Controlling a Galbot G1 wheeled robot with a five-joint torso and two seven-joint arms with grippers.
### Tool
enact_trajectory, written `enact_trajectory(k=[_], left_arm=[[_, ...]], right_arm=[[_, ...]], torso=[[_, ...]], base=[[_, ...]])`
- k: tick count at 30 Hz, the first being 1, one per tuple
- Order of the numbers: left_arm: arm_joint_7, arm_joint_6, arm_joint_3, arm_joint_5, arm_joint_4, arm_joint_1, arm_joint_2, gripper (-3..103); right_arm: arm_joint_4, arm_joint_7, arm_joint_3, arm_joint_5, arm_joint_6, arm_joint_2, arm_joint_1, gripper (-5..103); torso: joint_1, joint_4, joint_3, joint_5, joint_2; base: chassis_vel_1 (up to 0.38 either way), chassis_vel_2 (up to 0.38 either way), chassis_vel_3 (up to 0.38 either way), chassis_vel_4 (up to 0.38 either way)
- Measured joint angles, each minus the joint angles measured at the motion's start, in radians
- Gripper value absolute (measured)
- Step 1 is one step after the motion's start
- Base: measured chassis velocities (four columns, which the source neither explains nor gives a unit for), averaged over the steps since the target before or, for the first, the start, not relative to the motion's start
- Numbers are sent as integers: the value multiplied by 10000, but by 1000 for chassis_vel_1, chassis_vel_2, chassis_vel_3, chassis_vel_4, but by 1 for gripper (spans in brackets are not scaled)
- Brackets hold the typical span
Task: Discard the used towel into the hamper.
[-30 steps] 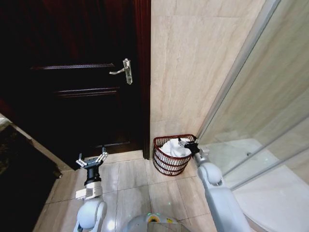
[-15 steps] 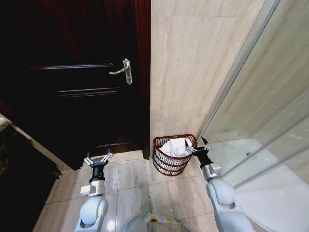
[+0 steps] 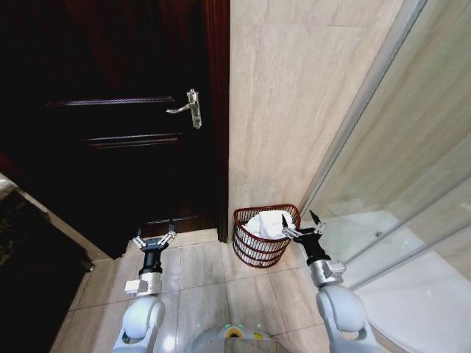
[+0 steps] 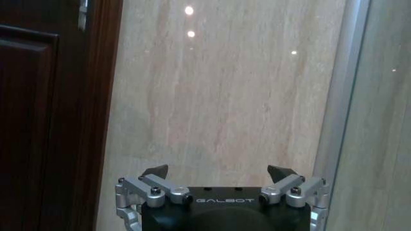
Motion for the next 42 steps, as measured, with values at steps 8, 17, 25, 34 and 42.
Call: enact_trajectory(k=[8, 17, 25, 34, 42], left_arm=[[12, -14, 4, -3, -56, 51, -14, 100], [13, 161, 0, -4, -214, 118, -63, 100], [28, 229, -17, 4, -267, 110, -117, 100], [-40, -104, -68, 208, -191, 69, -200, 100], [-75, -285, -67, 280, -173, 106, -294, 100]], right_arm=[[33, 1, -21, -43, -30, -30, -72, 100], [34, 10, 72, 154, -24, -163, -149, 100], [35, 10, 101, 236, 22, -179, -177, 100], [52, 4, 91, 327, 59, -187, -215, 100], [165, -35, 205, 446, 48, -288, -391, 100]], torso=[[0, 0, 0, 0, 0], [0, 0, 1, 0, 0], [0, 0, 1, 0, 0], [1, 3, 1, 1, 0], [1, -2, 1, 1, 0]], base=[[0, 0, 0, 0], [0, 0, 0, 0], [0, 0, 0, 0], [42, 47, 39, 47], [7, 6, 4, 5]])
